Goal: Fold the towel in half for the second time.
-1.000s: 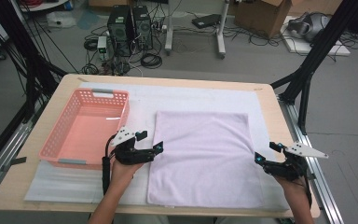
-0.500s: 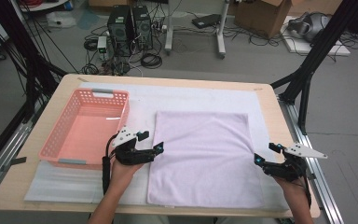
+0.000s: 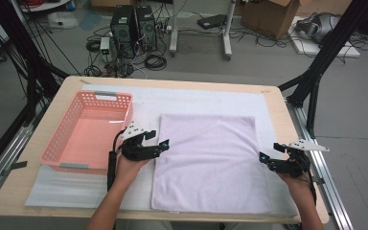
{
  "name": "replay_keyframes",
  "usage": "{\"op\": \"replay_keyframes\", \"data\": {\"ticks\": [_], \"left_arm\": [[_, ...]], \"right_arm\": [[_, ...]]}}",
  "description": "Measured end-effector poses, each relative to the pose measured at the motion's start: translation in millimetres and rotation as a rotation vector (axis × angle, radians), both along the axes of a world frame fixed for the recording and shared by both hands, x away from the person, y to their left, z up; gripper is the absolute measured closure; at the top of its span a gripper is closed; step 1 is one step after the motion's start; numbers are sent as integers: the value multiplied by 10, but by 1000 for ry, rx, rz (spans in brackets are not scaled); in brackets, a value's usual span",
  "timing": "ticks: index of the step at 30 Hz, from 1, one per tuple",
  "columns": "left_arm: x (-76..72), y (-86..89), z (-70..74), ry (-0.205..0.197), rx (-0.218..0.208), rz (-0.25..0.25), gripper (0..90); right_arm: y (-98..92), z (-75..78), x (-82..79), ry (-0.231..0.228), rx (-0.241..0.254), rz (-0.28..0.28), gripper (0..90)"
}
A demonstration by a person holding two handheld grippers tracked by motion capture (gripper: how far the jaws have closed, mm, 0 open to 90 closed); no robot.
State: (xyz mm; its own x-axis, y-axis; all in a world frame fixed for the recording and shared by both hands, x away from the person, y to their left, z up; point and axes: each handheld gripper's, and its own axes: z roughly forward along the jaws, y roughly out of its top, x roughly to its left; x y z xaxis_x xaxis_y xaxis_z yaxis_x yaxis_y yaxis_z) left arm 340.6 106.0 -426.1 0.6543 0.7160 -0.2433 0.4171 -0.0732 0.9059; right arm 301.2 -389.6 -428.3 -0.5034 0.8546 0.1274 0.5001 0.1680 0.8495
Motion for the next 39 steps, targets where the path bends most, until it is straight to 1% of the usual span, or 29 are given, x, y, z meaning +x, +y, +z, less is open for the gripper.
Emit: {"op": "replay_keyframes", "data": {"ticks": [2,3,6,7,8,9,10,13,15,16,18,19,20,22,23,24,25,26,27,30,31,32,33,34,35,36,37,38,39], "left_arm": [[96,-31,5,24,15,3,306],[143,-49,10,31,17,8,306],[276,-91,18,41,30,17,302],[321,-106,13,47,28,22,303],[354,-114,-1,40,23,34,303],[389,-116,-26,47,27,36,311],[432,-123,-51,65,60,46,329],[540,-132,-109,89,99,96,357],[610,-136,-123,96,115,131,363],[638,-128,-137,92,112,147,369],[711,-131,-172,133,136,164,381],[740,-134,-185,139,154,166,385],[767,-148,-198,141,164,176,387],[832,-172,-223,157,195,182,387],[855,-175,-244,151,199,189,387],[879,-175,-264,171,204,209,391],[904,-168,-256,184,205,207,415],[923,-184,-248,175,217,204,415],[939,-215,-245,172,248,198,429],[973,-320,-227,140,338,190,462],[981,-336,-235,133,319,174,527],[982,-351,-245,124,316,174,606],[985,-358,-249,122,307,166,656],[989,-364,-253,124,290,150,739],[992,-365,-253,130,285,143,826],[1001,-355,-259,144,257,151,831],[1011,-329,-263,168,222,159,840],[1024,-292,-264,189,198,172,845],[1033,-261,-268,210,164,197,849]], "right_arm": [[-9,-41,89,29,1,0,182],[-15,-56,129,46,-4,-6,182],[-37,-81,257,89,11,-19,183],[-45,-80,301,90,4,-22,185],[-51,-74,343,95,11,-24,188],[-58,-65,383,100,9,-28,197],[-62,-57,425,105,6,-33,216],[-67,-41,561,127,-2,-41,253],[-53,-40,640,131,-3,-41,305],[-44,-43,683,137,-6,-44,324],[-15,-45,766,141,-10,-58,363],[-7,-47,812,142,-18,-65,389],[2,-49,851,140,-23,-75,393],[11,-59,919,134,-23,-97,436],[15,-66,950,139,-19,-105,441],[25,-81,986,142,-18,-108,456],[44,-96,1019,152,-23,-108,466],[63,-111,1048,161,-35,-102,478],[86,-129,1065,153,-47,-97,501],[147,-201,1102,163,-83,-101,517],[161,-198,1100,157,-88,-106,525],[168,-200,1105,151,-96,-106,540],[175,-197,1103,148,-111,-102,560],[176,-198,1106,143,-115,-100,577],[177,-201,1109,142,-115,-104,601],[180,-199,1111,147,-110,-112,640],[178,-190,1121,162,-104,-112,739],[181,-178,1137,186,-80,-87,851],[201,-172,1148,197,-77,-76,858]]}}
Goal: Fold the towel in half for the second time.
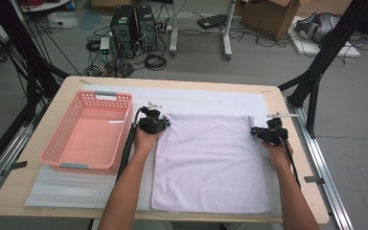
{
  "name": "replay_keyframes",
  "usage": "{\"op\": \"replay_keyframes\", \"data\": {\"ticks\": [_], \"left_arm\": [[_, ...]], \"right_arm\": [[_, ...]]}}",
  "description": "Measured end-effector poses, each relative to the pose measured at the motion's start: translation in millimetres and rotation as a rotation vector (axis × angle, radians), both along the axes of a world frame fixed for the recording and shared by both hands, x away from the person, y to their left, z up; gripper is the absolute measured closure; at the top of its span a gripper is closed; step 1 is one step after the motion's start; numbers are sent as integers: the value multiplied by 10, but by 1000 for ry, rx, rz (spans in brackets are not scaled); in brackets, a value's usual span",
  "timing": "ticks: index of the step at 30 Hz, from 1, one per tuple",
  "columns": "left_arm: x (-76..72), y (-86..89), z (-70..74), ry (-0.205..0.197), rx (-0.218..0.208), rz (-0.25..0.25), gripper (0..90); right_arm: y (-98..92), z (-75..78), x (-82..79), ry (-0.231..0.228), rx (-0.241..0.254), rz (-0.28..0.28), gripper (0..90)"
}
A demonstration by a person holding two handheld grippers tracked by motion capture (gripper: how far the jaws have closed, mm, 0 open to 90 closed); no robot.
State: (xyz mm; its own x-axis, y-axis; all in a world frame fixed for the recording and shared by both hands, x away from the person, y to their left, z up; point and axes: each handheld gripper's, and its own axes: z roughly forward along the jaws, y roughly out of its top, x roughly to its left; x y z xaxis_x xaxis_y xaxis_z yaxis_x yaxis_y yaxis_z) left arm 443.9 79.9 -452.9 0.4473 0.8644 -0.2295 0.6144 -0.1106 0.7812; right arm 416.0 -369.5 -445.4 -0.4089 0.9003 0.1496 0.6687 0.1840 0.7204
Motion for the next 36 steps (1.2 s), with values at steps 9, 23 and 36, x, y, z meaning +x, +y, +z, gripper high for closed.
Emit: {"op": "replay_keyframes", "data": {"ticks": [9,23,36], "left_arm": [[-43,120,248,-145,-158,79,856],[-241,208,469,-145,-167,5,853],[-865,288,482,-164,-173,-77,853]], "right_arm": [[-119,150,-24,-140,105,-72,877],[-172,394,-205,-192,196,-35,874],[-189,498,-782,-209,193,35,872]]}}
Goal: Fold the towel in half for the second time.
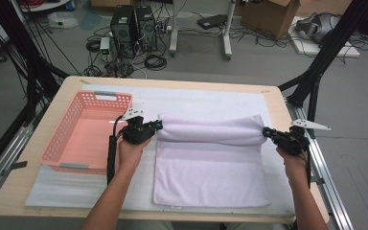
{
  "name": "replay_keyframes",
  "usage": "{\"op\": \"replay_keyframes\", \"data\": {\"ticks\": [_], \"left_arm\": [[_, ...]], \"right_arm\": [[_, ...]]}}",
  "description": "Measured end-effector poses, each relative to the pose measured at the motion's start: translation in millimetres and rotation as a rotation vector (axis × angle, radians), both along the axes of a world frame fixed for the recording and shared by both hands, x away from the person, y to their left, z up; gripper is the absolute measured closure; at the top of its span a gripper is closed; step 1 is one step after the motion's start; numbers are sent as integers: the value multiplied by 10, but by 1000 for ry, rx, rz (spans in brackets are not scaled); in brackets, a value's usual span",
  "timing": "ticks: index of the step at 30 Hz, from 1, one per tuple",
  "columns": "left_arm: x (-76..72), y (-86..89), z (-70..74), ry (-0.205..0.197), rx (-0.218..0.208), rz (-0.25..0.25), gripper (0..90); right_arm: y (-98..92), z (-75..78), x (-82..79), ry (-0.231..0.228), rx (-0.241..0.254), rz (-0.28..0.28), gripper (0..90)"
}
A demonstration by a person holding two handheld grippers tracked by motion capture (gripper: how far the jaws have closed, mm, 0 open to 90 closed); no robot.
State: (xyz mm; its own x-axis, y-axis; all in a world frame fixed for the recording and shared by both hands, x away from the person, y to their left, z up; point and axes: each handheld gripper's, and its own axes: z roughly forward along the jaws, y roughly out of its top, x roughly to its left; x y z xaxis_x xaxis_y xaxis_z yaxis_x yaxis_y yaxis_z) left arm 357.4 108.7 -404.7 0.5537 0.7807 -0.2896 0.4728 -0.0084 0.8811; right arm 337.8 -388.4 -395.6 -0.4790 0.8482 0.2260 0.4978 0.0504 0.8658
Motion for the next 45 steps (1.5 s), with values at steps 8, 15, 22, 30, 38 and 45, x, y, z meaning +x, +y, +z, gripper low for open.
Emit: {"op": "replay_keyframes", "data": {"ticks": [8,15,22,30,38,45], "left_arm": [[-360,30,-58,-9,16,-53,851],[-629,38,-252,9,45,-88,849],[-740,67,-368,23,29,-101,849],[-760,54,-402,30,67,-104,721],[-589,12,-222,-30,24,-118,428],[-446,-98,-338,45,76,-125,469]], "right_arm": [[-27,-110,-372,-1,2,23,872],[-49,-251,-620,19,1,34,872],[-17,-320,-752,53,-31,40,871],[12,-400,-756,103,-82,38,849],[23,-218,-621,66,-95,-6,480],[265,-201,-202,125,-182,48,424]]}}
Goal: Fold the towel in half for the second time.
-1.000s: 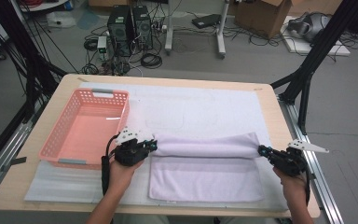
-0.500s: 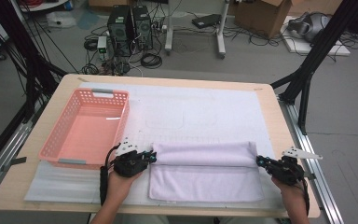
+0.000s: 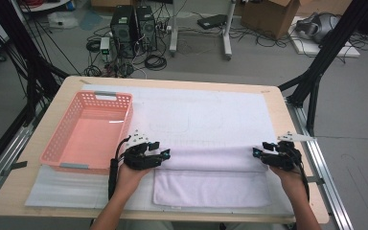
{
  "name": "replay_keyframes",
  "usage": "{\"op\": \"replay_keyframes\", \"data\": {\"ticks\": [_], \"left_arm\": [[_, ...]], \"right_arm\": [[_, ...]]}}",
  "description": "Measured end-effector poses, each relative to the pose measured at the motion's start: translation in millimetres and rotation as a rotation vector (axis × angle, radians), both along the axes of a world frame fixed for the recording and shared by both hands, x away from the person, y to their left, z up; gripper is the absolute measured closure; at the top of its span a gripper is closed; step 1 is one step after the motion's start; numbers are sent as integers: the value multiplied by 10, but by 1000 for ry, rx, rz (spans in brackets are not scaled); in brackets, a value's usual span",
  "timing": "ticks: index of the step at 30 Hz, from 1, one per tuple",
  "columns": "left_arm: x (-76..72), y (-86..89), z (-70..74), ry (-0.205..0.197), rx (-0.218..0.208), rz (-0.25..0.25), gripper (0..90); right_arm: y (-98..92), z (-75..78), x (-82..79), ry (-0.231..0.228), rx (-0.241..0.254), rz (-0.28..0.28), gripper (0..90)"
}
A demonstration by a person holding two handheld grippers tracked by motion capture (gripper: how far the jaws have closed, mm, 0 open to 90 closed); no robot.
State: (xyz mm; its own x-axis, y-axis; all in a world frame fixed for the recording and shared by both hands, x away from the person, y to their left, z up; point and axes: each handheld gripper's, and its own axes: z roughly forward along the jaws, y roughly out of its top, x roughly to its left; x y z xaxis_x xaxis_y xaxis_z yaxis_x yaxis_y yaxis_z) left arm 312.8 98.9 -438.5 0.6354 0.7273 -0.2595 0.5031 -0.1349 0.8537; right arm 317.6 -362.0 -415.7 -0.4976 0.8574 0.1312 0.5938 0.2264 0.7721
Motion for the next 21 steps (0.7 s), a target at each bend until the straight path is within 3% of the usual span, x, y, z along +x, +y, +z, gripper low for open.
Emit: {"op": "replay_keyframes", "data": {"ticks": [2,4,5,6,11,15,21], "left_arm": [[-4,-4,-25,22,27,3,601],[-18,-7,-49,48,47,-5,799],[-36,3,-57,48,42,-5,828],[-48,10,-58,41,35,-6,855],[-159,56,4,-6,-17,-20,865],[-297,80,66,-53,-32,-40,866],[-515,140,91,-89,-52,-63,863]], "right_arm": [[25,-37,90,28,-32,4,498],[17,-53,100,46,-37,25,722],[7,-54,79,43,-29,30,806],[-9,-53,36,35,-11,25,829],[-85,-81,-179,-14,46,19,837],[-151,-113,-395,-47,91,11,835],[-175,-54,-607,-90,111,37,830]]}}
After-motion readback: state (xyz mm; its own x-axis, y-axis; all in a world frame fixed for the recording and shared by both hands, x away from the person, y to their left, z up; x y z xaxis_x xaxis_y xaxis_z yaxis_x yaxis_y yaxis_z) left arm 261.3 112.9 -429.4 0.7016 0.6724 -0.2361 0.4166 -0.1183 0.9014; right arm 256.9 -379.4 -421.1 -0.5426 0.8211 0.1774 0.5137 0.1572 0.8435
